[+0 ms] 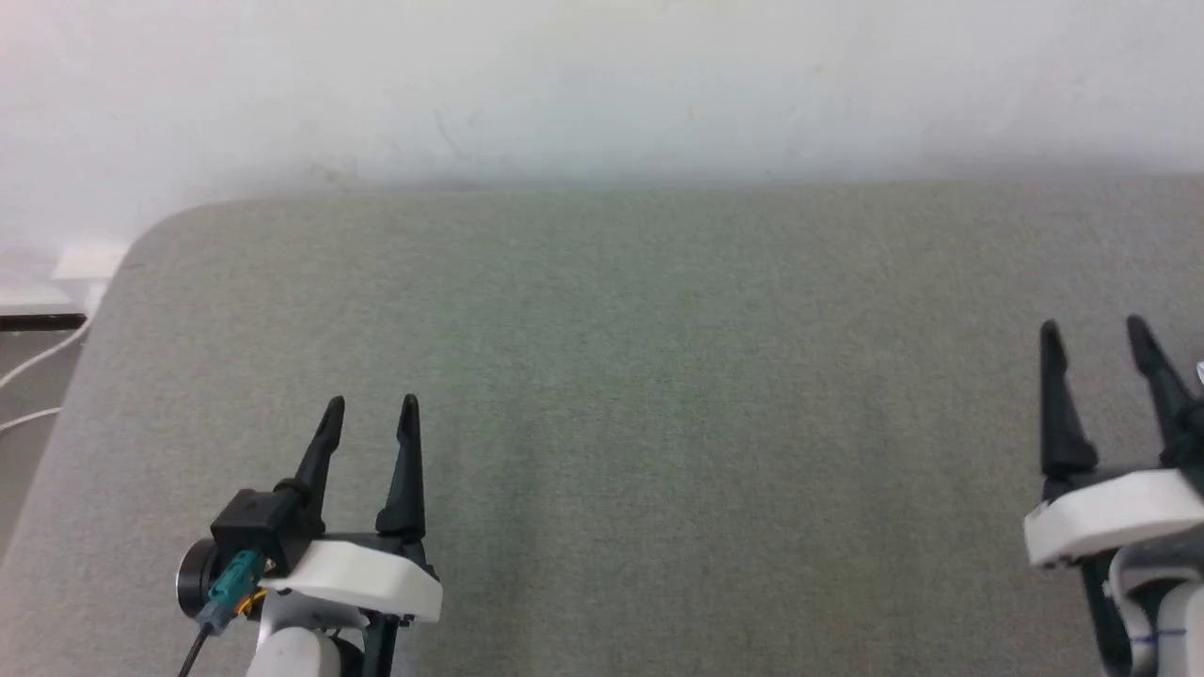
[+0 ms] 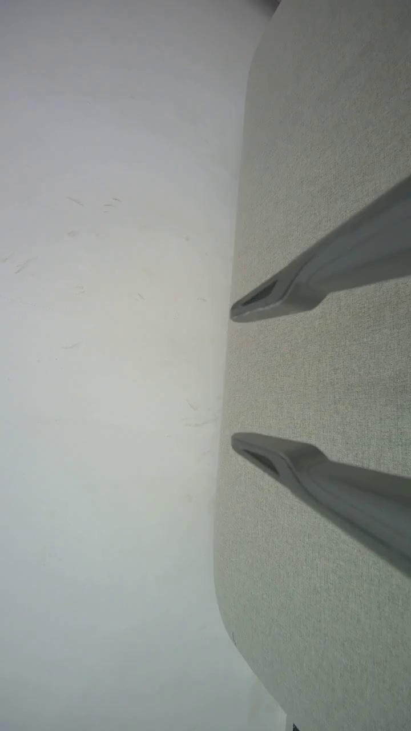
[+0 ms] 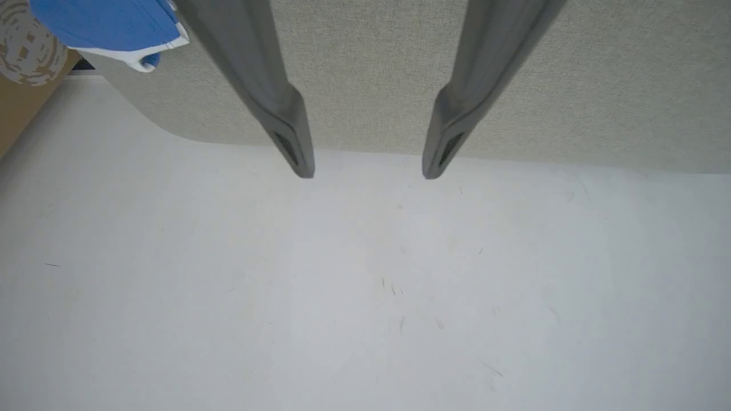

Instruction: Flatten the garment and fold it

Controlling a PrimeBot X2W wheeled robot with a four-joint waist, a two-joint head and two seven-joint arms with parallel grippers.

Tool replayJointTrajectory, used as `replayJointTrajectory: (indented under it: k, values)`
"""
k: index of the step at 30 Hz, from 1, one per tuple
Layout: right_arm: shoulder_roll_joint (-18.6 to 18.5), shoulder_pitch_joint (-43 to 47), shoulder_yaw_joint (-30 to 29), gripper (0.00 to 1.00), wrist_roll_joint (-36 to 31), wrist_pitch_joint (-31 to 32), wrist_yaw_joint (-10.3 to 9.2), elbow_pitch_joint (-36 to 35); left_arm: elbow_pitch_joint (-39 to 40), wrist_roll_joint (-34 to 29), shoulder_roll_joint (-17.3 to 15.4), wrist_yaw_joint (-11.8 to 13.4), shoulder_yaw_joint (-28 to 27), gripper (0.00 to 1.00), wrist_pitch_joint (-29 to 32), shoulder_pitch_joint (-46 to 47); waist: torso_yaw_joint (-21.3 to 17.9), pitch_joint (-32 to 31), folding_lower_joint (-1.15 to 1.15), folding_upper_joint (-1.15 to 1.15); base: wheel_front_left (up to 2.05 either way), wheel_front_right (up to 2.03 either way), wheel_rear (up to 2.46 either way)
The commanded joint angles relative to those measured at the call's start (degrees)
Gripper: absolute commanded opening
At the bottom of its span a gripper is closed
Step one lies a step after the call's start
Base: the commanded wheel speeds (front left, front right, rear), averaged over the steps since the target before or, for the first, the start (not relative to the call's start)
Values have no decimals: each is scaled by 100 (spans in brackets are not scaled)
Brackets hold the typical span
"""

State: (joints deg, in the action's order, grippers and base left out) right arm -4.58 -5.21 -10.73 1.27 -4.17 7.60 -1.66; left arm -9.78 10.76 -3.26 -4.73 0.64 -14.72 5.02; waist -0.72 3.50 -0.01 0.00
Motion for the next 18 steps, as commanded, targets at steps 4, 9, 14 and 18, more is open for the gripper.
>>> replayJointTrajectory:
  k: [4, 9, 14, 18]
  values:
    - [127, 380, 215, 100, -17, -108, -11, -135, 7, 44, 24, 87, 25, 100, -28, -94, 274, -266, 1, 0, 0, 0, 0]
    - [164, 625, 300, 100, 13, -150, -11, -24, -71, 74, 31, 120, 56, 100, -28, -180, 340, -349, 1, 0, 0, 0, 0]
    - [167, 731, 252, 100, 227, -196, -11, 151, -110, 99, 34, 129, 72, 100, -28, -247, 357, -384, 1, 0, 0, 0, 0]
    - [168, 802, 255, 100, 362, -245, -11, 333, -130, 133, 35, 147, 66, 100, -28, -334, 334, -425, 1, 0, 0, 0, 0]
